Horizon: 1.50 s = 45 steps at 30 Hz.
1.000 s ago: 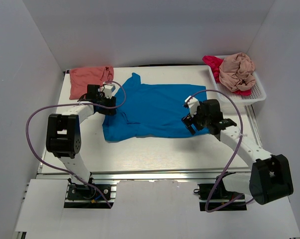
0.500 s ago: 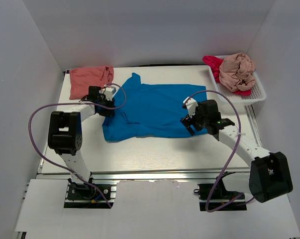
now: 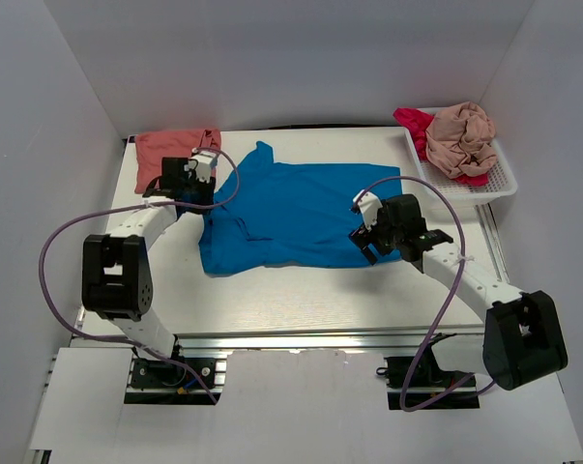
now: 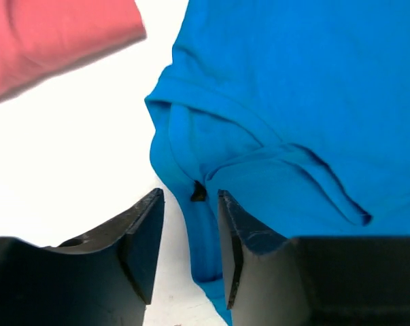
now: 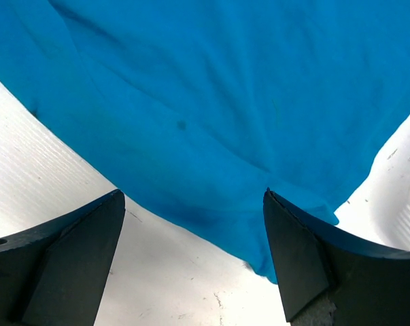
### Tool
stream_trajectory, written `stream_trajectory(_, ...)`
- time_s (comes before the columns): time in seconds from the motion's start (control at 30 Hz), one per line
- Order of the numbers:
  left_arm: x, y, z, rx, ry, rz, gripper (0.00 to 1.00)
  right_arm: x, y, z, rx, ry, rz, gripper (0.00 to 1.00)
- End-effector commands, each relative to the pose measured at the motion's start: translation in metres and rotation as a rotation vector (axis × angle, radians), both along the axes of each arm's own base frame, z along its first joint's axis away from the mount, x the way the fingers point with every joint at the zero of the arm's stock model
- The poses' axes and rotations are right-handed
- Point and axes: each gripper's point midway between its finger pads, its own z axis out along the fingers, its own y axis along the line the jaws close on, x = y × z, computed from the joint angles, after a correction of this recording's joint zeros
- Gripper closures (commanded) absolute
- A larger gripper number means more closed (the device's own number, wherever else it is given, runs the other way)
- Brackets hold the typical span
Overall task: Fold and stack the t-shirts
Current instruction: Fold the flattened tshirt in 1/3 of the way
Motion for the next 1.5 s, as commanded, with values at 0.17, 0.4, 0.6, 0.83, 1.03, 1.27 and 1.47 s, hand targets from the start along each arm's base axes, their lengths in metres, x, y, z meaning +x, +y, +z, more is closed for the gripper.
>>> stream_trajectory(0.17,-0.037,-0.014,-0.02,-0.054,0.101,-0.075,0.43,0.007,0.007,0.007,0.007,-0.031,0.016,0.13)
stream_trajectory(0.4,-0.054,-0.021,-0.045,-0.099,0.168,-0.082,0.39,0.005,0.01,-0.001,-0.012,-0.014,0.03,0.13)
stream_trajectory(0.6,-0.048,-0.023,-0.054,-0.106,0.185,-0.087,0.4,0.003,0.012,-0.004,-0.017,0.0,0.041,0.13)
stream_trajectory(0.83,-0.035,-0.027,-0.056,-0.121,0.171,-0.088,0.44,0.002,0.011,-0.01,-0.027,0.019,0.042,0.13)
stream_trajectory(1.03,-0.033,-0.027,-0.059,-0.117,0.174,-0.084,0.61,0.001,0.011,-0.011,-0.027,0.026,0.044,0.13)
stream_trajectory(1.27,-0.032,-0.021,-0.047,-0.085,0.146,-0.071,0.72,-0.001,0.014,-0.014,-0.03,0.041,0.057,0.14)
stream_trajectory(1.47,-0.029,-0.015,-0.03,-0.055,0.113,-0.062,0.87,-0.005,0.019,-0.017,-0.031,0.052,0.075,0.13)
